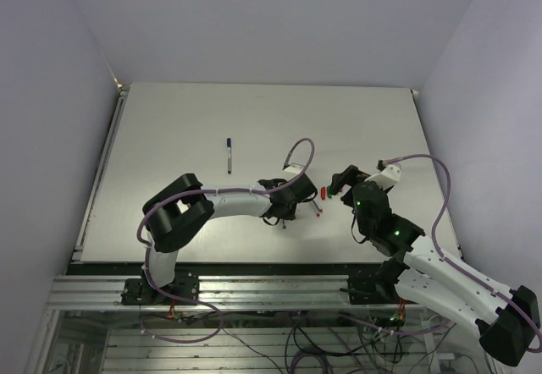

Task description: Insert the pens into the pen caps

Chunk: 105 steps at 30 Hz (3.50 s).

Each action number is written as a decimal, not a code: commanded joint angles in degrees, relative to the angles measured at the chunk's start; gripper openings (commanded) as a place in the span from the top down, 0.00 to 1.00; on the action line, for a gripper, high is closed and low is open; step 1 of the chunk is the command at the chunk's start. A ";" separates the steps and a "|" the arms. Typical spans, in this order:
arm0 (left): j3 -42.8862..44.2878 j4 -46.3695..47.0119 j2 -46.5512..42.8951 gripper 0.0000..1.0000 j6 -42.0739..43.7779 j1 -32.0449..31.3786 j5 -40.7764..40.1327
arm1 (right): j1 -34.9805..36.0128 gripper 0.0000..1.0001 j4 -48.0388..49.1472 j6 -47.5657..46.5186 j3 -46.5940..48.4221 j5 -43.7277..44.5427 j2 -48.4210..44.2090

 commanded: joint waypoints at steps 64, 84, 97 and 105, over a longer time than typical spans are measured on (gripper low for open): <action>-9.81 -11.26 1.41 0.93 8.87 9.96 6.13 | -0.31 0.31 -19.86 13.27 7.39 7.95 5.42; -10.95 -11.25 -20.99 0.93 7.75 8.70 3.75 | -8.13 0.73 -7.52 -4.26 9.19 -10.90 19.76; -19.70 0.04 -35.97 0.93 6.74 8.08 11.73 | -8.39 0.78 -2.87 -7.38 10.47 -16.02 29.76; -21.41 2.71 -36.30 0.93 6.92 7.39 14.16 | -8.98 0.74 -0.56 -9.19 12.07 -16.37 34.88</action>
